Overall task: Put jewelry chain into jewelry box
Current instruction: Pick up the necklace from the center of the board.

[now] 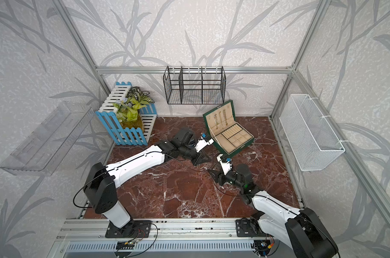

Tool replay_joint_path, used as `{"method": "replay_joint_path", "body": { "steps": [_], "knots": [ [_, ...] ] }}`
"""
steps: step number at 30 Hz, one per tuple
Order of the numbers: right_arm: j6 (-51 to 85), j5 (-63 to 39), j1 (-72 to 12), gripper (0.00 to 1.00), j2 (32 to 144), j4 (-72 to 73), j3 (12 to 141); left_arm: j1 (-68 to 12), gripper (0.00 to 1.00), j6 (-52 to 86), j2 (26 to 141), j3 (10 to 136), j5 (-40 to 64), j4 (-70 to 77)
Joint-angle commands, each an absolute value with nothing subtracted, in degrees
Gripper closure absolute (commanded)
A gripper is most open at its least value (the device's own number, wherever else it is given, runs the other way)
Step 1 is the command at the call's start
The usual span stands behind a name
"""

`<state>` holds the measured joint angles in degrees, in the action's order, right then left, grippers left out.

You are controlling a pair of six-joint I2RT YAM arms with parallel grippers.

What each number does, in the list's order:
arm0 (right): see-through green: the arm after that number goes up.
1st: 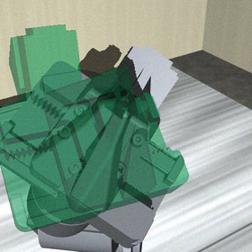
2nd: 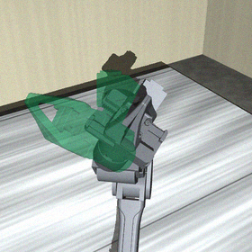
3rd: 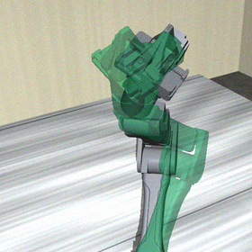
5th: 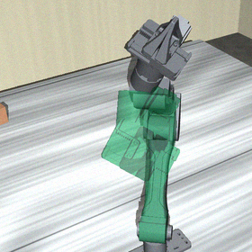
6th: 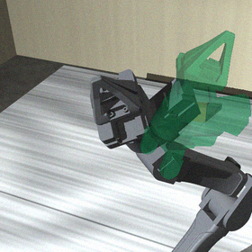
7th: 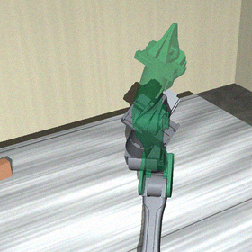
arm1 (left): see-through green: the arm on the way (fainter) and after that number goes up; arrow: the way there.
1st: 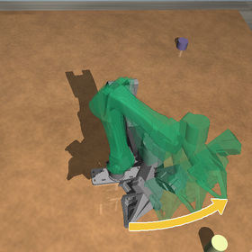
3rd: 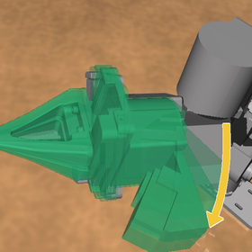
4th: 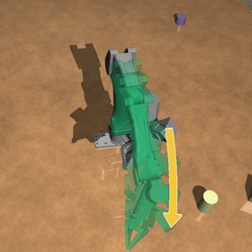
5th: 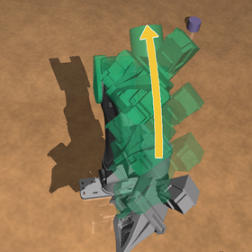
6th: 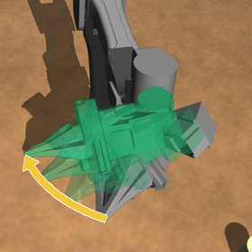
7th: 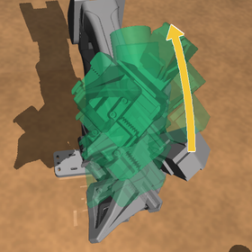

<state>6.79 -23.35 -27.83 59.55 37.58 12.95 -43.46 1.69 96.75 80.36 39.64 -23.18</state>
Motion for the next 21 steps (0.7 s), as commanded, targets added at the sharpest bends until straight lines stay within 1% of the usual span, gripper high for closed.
{"method": "replay_joint_path", "body": {
  "steps": [1, 7, 14, 16, 18, 21],
  "knots": [
    [4.57, -20.80, -28.42, 0.42, 58.60, 46.05, 12.50, -43.96, 1.00, 2.77, 94.77, 83.16, 45.87, -26.17],
    [5.33, -17.99, -28.51, 0.43, 56.22, 50.31, 12.03, -45.27, 1.00, 3.65, 94.55, 85.13, 48.81, -26.72],
    [6.38, -17.88, -28.55, 0.52, 53.40, 50.86, 12.23, -46.98, 1.00, 4.79, 94.58, 85.12, 50.09, -25.19],
    [6.38, -17.67, -28.56, 0.59, 52.82, 50.65, 12.22, -47.21, 1.00, 5.29, 94.27, 84.79, 50.20, -24.39],
    [6.42, -17.54, -28.48, 0.73, 51.84, 49.59, 12.22, -47.20, 1.00, 5.95, 93.61, 83.71, 49.98, -23.18],
    [6.39, -17.19, -28.55, 0.89, 50.18, 47.22, 12.18, -47.07, 1.00, 7.09, 92.01, 80.81, 48.47, -20.15]
  ]
}}
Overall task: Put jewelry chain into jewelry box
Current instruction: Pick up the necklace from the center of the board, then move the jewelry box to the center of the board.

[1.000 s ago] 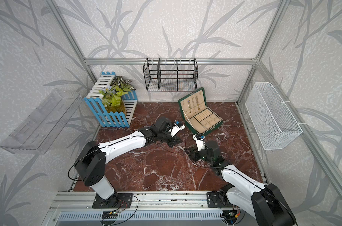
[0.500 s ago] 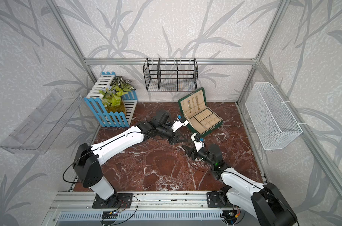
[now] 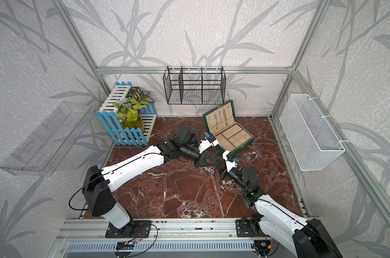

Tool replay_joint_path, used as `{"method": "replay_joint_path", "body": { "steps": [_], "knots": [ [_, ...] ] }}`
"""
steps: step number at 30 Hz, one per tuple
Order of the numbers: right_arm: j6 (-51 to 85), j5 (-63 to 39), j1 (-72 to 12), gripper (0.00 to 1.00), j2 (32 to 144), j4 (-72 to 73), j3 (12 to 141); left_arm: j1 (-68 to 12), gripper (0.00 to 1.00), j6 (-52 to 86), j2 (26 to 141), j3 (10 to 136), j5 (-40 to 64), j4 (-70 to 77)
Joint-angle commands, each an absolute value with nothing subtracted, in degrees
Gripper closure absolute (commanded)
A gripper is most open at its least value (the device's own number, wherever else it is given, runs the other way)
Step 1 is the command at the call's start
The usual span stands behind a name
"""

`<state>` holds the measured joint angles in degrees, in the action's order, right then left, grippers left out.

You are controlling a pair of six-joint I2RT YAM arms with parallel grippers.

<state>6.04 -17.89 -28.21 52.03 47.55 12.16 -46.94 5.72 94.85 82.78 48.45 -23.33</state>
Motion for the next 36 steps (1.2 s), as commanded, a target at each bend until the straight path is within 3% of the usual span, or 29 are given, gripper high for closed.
{"method": "replay_joint_path", "body": {
  "steps": [1, 3, 6, 9, 12, 14, 17, 25, 31, 36],
  "knots": [
    [6.26, -17.18, -28.50, 0.93, 49.50, 46.21, 12.21, -46.88, 1.00, 7.68, 91.53, 79.43, 48.28, -18.94],
    [5.89, -16.95, -28.54, 1.00, 47.83, 43.54, 12.49, -46.45, 1.00, 9.25, 90.83, 76.42, 48.25, -15.87],
    [4.72, -14.93, -28.50, 1.00, 45.86, 34.63, 14.00, -45.71, 1.00, 11.61, 89.82, 71.06, 47.46, -9.00],
    [3.16, -12.81, -28.55, 1.00, 45.03, 26.92, 15.91, -44.82, 0.91, 14.73, 90.38, 66.56, 45.15, -2.07],
    [2.56, -11.42, -28.57, 1.00, 45.73, 19.36, 18.65, -44.65, 0.69, 16.66, 92.38, 64.88, 42.52, 2.46],
    [3.31, -8.31, -28.65, 1.00, 47.10, 14.51, 20.75, -44.53, 0.47, 18.10, 94.02, 63.90, 39.57, 5.41],
    [5.62, -0.25, -28.57, 1.00, 49.38, 8.59, 23.05, -43.29, 0.31, 20.32, 95.99, 63.01, 33.33, 9.33],
    [14.02, 17.34, -28.48, 1.00, 53.84, 5.72, 24.52, -40.33, 0.16, 33.31, 108.69, 74.16, 12.80, 8.66],
    [16.88, 17.89, -28.50, 1.00, 55.95, 5.00, 25.62, -40.26, 0.01, 42.64, 122.95, 88.61, 10.37, 2.71],
    [17.78, 17.64, -28.50, 1.00, 55.23, 4.58, 25.32, -41.11, 0.00, 46.10, 129.60, 96.57, 11.43, 1.90]
  ]
}}
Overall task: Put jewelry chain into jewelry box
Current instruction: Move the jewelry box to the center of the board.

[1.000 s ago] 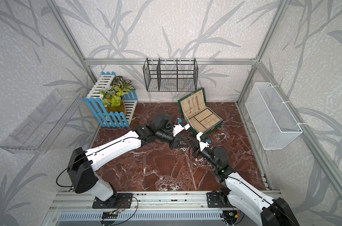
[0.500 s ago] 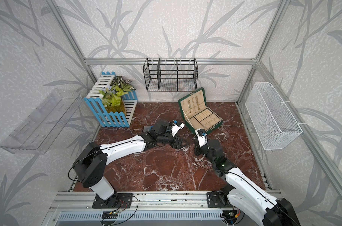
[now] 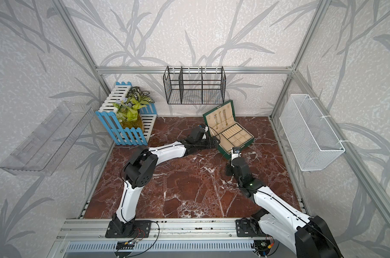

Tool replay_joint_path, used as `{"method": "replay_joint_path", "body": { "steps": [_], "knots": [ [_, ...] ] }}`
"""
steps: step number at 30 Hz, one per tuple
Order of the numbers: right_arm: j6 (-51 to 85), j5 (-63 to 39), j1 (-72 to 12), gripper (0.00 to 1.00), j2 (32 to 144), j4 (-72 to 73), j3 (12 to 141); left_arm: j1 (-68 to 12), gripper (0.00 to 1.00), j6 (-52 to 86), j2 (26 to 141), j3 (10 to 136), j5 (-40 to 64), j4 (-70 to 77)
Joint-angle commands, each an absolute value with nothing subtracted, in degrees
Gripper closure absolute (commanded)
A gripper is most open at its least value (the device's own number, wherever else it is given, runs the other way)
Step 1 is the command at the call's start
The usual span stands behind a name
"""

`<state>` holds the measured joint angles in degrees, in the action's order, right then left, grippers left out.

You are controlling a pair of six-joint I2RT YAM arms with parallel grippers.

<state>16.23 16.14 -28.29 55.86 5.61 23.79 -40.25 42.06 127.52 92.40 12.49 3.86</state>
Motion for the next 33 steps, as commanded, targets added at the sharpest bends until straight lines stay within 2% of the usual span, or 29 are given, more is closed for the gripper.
{"method": "replay_joint_path", "body": {
  "steps": [1, 9, 12, 15, 24, 33],
  "knots": [
    [17.82, 17.55, -28.50, 1.00, 55.06, 4.43, 25.24, -41.38, 0.00, 46.17, 130.64, 98.03, 11.07, 1.38],
    [18.46, 17.67, -28.56, 1.00, 53.78, 3.27, 24.87, -42.92, 0.00, 45.51, 138.83, 106.83, 5.93, -7.79],
    [18.65, 18.04, -28.53, 1.00, 53.32, 2.87, 24.87, -43.26, 0.00, 44.51, 139.53, 106.80, 4.19, -9.20],
    [18.54, 18.26, -28.56, 1.00, 52.75, 2.39, 25.24, -43.25, 0.05, 42.75, 138.71, 104.86, 3.73, -10.53],
    [15.56, 16.37, -28.50, 1.00, 51.71, -2.08, 30.09, -42.57, 0.26, 38.08, 127.83, 84.21, 2.02, -8.30],
    [12.02, 13.10, -28.28, 1.00, 52.64, -5.86, 36.57, -41.86, 0.48, 31.37, 108.72, 56.87, 4.77, -7.99]
  ]
}}
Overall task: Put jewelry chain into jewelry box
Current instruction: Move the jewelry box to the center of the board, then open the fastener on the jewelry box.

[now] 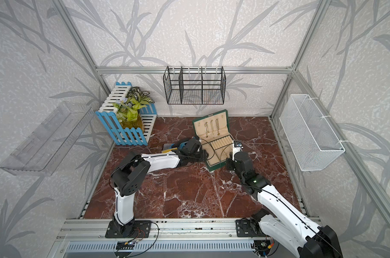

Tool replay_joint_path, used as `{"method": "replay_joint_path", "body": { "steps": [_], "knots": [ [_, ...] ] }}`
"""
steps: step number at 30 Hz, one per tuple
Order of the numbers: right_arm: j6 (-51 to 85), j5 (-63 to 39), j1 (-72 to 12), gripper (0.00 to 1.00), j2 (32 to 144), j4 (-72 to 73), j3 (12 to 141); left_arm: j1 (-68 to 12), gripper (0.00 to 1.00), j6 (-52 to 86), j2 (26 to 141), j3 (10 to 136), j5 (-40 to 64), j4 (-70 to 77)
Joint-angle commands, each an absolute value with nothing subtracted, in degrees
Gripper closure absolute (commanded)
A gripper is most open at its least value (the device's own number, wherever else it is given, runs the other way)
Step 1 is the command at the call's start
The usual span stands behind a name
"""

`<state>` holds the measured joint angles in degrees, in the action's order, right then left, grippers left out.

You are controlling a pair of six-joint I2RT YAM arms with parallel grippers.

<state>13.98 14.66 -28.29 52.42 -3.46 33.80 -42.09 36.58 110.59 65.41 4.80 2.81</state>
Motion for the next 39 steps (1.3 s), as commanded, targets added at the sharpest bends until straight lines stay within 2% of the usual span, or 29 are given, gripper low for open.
{"method": "replay_joint_path", "body": {
  "steps": [1, 9, 15, 16, 18, 20, 22, 25, 28, 33, 39],
  "knots": [
    [11.64, 12.48, -28.24, 1.00, 52.98, -6.62, 37.38, -41.84, 0.49, 30.99, 106.69, 53.96, 4.49, -8.91],
    [8.77, 6.19, -27.88, 1.00, 53.93, -9.47, 42.26, -41.84, 0.53, 33.76, 86.43, 35.34, 2.66, -14.85],
    [7.97, -0.06, -27.84, 1.00, 54.76, -8.35, 42.16, -41.77, 0.51, 36.16, 73.89, 29.43, -1.83, -21.72],
    [7.83, -1.22, -27.86, 1.00, 54.90, -8.29, 42.11, -41.75, 0.49, 35.94, 72.18, 29.72, -3.16, -23.28],
    [7.69, -2.88, -27.83, 1.00, 55.02, -8.33, 41.97, -41.82, 0.30, 35.72, 67.99, 31.19, -5.99, -25.93],
    [7.53, -4.45, -27.79, 1.00, 54.85, -8.31, 41.74, -41.75, 0.16, 34.45, 63.47, 33.77, -9.71, -28.05],
    [6.93, -6.26, -27.81, 1.00, 54.55, -8.23, 41.39, -41.75, 0.12, 32.14, 59.30, 37.38, -13.74, -29.89],
    [5.76, -9.07, -27.75, 1.00, 54.23, -7.48, 40.71, -41.75, 0.14, 23.14, 53.35, 41.69, -14.02, -27.47],
    [4.53, -12.33, -27.75, 1.00, 54.73, -6.08, 40.07, -41.66, 0.24, 8.27, 49.71, 44.19, -7.26, -21.11],
    [4.07, -14.48, -27.77, 1.00, 56.32, -3.96, 39.86, -41.73, 0.33, -8.47, 56.92, 50.90, 2.66, -18.67],
    [6.02, -18.78, -27.76, 1.00, 58.69, 0.07, 39.36, -41.74, 0.43, -23.57, 68.59, 57.27, 8.17, -12.56]
  ]
}}
